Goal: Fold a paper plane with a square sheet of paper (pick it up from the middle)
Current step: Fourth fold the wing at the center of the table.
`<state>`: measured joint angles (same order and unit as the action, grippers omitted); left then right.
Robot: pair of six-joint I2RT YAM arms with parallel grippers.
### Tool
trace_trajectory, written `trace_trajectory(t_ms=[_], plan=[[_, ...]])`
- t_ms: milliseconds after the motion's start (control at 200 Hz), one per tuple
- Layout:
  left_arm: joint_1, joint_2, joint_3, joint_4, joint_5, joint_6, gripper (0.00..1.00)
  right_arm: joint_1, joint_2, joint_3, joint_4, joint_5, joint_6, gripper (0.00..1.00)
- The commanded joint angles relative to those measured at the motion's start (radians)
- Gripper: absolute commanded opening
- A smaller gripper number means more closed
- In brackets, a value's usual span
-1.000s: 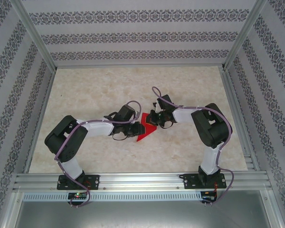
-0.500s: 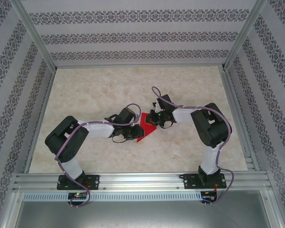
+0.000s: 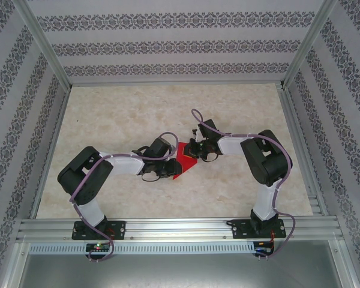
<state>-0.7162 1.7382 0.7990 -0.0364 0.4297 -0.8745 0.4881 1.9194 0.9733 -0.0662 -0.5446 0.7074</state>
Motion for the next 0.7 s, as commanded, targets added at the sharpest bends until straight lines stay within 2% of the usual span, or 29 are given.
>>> trace_trajectory(t_ms=[0,145,360,699], plan=[[-0.026,0.005,-0.047,-0.050,-0.012,-0.027,0.20,-0.008,0.087,-0.031,-0.099,0.118,-0.017,0.00],[-0.037,-0.023,-0.073,-0.067,-0.017,-0.022,0.11,-0.010,0.091,-0.030,-0.104,0.119,-0.017,0.00],[-0.067,-0.064,-0.118,-0.101,-0.029,-0.023,0.04,-0.013,0.099,-0.029,-0.110,0.121,-0.016,0.00],[-0.072,-0.159,-0.183,-0.173,-0.060,-0.026,0.02,-0.016,0.105,-0.031,-0.112,0.125,-0.013,0.00]])
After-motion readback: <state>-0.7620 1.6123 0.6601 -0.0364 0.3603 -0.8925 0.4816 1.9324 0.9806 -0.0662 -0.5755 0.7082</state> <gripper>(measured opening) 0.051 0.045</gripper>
